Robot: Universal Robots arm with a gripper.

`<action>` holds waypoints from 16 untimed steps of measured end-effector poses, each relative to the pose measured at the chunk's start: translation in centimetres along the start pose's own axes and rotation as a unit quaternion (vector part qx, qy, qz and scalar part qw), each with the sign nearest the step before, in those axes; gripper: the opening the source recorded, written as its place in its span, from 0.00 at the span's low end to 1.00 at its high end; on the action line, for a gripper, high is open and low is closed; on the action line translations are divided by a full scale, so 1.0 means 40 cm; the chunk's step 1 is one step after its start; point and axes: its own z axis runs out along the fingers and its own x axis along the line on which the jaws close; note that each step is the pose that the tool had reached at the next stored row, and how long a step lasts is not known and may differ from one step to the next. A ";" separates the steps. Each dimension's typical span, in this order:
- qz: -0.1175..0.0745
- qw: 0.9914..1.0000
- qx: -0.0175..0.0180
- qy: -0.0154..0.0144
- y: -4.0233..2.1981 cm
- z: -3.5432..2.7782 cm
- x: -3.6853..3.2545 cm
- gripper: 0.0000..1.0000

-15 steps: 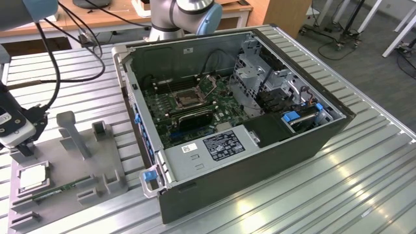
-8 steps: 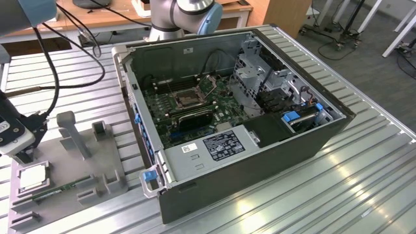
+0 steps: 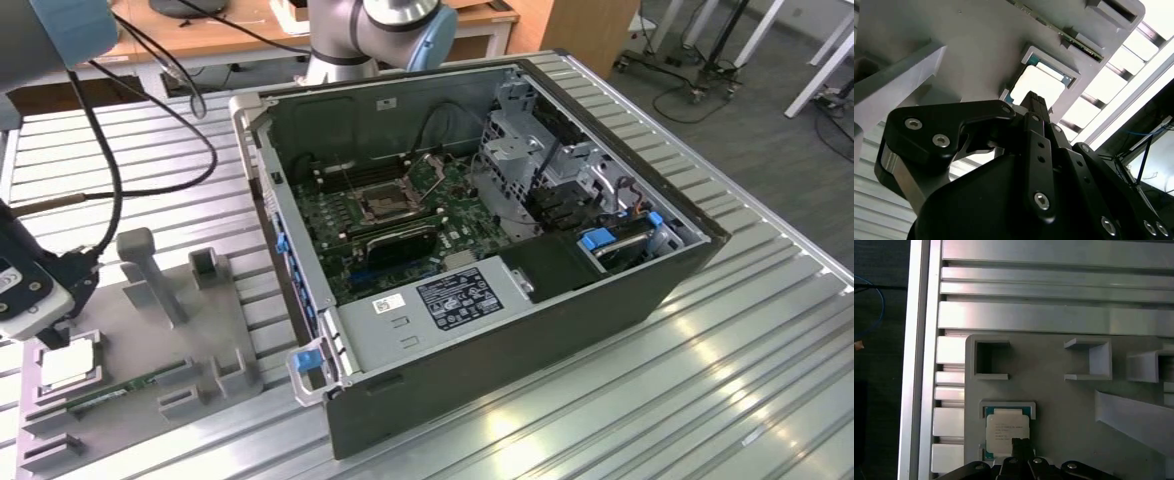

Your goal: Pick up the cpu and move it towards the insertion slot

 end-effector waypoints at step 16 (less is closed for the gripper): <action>0.000 1.000 0.000 0.000 -0.006 0.028 0.023 0.11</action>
